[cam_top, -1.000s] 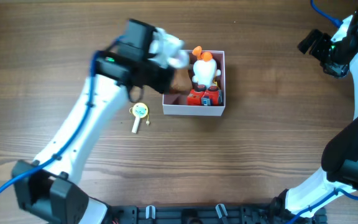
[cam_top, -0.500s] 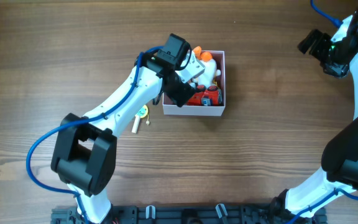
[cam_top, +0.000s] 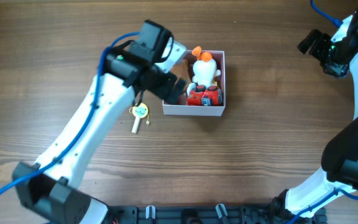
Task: Pack container
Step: 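Carry pig rattle into the box and release, then grasp the yellow cat-face rattle handle with the left gripper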
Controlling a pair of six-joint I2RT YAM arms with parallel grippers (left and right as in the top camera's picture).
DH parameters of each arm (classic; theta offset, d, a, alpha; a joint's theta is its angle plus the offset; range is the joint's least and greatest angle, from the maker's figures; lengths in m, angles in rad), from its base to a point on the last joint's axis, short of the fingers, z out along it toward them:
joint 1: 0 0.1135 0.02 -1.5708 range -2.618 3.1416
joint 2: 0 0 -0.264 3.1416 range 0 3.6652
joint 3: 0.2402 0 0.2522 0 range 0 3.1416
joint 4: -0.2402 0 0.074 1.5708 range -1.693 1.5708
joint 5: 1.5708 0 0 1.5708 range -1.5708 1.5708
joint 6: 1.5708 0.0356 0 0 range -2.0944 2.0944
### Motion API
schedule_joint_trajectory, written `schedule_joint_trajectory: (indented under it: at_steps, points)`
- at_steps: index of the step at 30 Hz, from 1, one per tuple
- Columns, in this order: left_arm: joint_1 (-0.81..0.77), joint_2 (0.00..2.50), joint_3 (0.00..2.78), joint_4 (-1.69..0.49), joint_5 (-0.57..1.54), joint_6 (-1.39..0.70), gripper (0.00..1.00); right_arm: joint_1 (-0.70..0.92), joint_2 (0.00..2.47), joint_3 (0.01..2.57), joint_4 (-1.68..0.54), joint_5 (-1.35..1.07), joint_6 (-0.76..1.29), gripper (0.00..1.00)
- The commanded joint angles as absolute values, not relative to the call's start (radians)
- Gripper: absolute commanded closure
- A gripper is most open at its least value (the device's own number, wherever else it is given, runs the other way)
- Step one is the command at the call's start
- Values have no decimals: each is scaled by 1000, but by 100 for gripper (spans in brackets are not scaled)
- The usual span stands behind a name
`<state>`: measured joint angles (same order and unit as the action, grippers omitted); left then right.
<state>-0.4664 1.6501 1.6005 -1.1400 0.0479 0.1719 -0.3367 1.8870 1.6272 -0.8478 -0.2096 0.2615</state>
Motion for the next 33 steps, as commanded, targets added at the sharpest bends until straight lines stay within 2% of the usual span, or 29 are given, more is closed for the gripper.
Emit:
schedule_joint_trajectory:
  at_steps: [1,5,9,12,17,21,30,31,33]
  points:
    - [-381,1686,1546,-1198,54,-76,5,-334,1900,1624,-845,-219,269,0]
    - [-314,1714,1377,-1087,54,-194,11,-334,1900,1624,-845,-219,269,0]
    - [-260,1752,1209,-958,54,-207,12,-334,1900,1624,-845,-219,269,0]
    - [-236,1779,1148,-913,54,-205,17,-334,1900,1624,-845,-219,269,0]
    - [-232,1812,1114,-882,60,-138,31,-334,1900,1624,-845,-219,269,0]
    - [-232,1829,1112,-876,59,-134,35,-334,1900,1624,-845,-219,269,0]
    - [-232,1843,1036,-807,62,-104,36,-334,1900,1624,-845,-219,269,0]
    - [-232,1843,1036,-805,62,-97,37,-334,1900,1624,-845,-219,269,0]
    - [-232,1843,1036,-802,59,-82,45,-334,1900,1624,-845,-219,269,0]
